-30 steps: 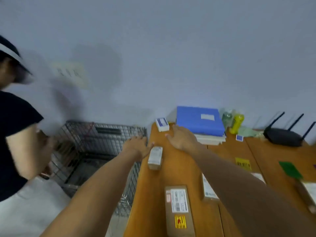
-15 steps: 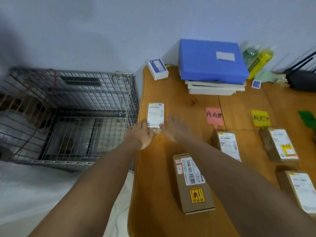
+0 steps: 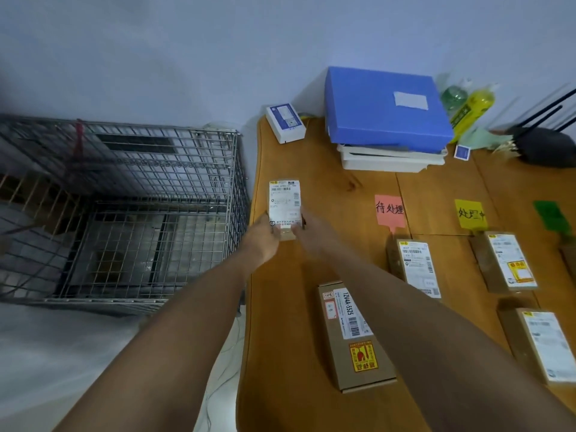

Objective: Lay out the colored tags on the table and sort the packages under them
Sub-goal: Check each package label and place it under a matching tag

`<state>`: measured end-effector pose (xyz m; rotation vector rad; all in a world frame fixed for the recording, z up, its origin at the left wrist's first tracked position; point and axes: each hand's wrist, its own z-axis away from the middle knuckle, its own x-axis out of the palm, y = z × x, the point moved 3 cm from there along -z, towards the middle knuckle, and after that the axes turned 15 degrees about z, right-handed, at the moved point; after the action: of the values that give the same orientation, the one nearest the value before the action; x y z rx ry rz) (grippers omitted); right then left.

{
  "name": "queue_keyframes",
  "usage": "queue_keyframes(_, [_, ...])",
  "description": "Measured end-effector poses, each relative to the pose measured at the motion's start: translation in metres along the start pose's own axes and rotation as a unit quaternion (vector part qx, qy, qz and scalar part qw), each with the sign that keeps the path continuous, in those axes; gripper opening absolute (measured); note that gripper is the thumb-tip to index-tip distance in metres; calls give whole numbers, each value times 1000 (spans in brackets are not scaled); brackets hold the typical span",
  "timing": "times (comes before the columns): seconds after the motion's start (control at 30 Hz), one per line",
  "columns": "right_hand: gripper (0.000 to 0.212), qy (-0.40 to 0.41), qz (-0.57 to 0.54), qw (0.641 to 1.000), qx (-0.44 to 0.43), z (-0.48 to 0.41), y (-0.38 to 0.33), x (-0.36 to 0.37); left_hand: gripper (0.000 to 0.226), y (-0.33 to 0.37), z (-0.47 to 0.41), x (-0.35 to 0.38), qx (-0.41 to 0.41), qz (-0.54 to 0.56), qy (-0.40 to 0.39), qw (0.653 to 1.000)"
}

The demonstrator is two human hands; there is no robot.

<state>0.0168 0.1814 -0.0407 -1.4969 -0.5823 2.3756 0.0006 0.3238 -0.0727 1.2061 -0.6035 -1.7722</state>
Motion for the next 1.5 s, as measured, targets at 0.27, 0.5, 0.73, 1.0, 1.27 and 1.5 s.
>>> queue_keyframes(0.27, [39,189,-31,981,-43,82,-9,-114,40,127,76,-23,127,59,35,990])
queue_keyframes(0.5, [43,281,-20,954,-102,215,15,-219,39,238,214,8,227,59,110,966])
queue_keyframes(0.73, [52,317,-15,943,-100,346,79,-288,38,313,339,84,273,104,133,947])
queue_keyframes(1.0, [50,356,-33,929,-96,444,108,-317,43,345,416,117,294,105,105,944])
queue_keyframes(1.27, [50,353,-34,930,-98,472,126,-304,42,343,448,132,278,93,104,950])
queue_keyframes(1.5, [48,339,-45,934,-106,480,154,-299,42,337,459,161,267,95,106,953])
